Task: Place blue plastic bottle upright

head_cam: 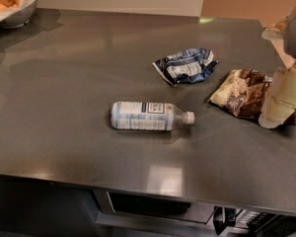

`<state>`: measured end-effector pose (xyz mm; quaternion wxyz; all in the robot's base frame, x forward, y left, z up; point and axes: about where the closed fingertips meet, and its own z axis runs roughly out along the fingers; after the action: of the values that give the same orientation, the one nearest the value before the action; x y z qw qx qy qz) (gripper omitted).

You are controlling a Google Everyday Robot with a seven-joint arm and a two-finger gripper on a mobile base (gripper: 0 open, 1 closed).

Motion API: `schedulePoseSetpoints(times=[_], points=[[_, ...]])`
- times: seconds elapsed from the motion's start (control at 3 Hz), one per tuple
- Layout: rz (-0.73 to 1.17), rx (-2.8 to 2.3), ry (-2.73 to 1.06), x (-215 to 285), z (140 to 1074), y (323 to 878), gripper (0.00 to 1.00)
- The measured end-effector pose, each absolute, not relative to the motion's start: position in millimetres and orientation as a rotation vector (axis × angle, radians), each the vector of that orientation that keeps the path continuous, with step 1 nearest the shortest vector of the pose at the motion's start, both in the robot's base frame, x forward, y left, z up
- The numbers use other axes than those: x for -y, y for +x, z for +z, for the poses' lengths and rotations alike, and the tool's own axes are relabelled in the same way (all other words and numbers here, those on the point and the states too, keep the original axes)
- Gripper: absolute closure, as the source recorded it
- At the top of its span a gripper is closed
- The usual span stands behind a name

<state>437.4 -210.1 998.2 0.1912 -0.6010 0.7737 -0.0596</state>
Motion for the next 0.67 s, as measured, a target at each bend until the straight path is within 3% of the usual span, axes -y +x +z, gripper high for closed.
schedulePoseSetpoints(times=[0.67], points=[[-0.154,-2.17,-1.694,206.2,1001.2,439.4,0.0]])
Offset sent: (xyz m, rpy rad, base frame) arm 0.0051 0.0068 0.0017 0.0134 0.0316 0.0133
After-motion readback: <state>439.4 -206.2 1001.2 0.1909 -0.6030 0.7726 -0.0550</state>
